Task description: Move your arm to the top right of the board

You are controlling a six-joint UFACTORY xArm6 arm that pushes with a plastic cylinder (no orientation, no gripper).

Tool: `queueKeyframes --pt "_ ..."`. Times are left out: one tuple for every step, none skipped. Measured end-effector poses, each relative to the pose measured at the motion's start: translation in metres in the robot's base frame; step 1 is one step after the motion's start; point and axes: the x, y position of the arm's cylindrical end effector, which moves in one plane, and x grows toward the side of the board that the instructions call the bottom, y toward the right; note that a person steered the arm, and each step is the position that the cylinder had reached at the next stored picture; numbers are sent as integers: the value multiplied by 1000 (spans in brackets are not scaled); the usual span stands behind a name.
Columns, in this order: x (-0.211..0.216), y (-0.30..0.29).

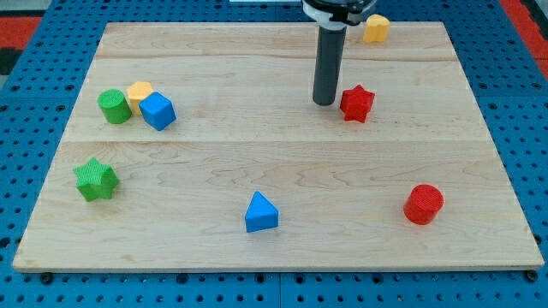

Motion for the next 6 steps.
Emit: queueKeyframes --pt "7 40" --pt "0 55" --pt "-37 25" --pt "-53 78" --pt "-52 119" --pt "-58 153"
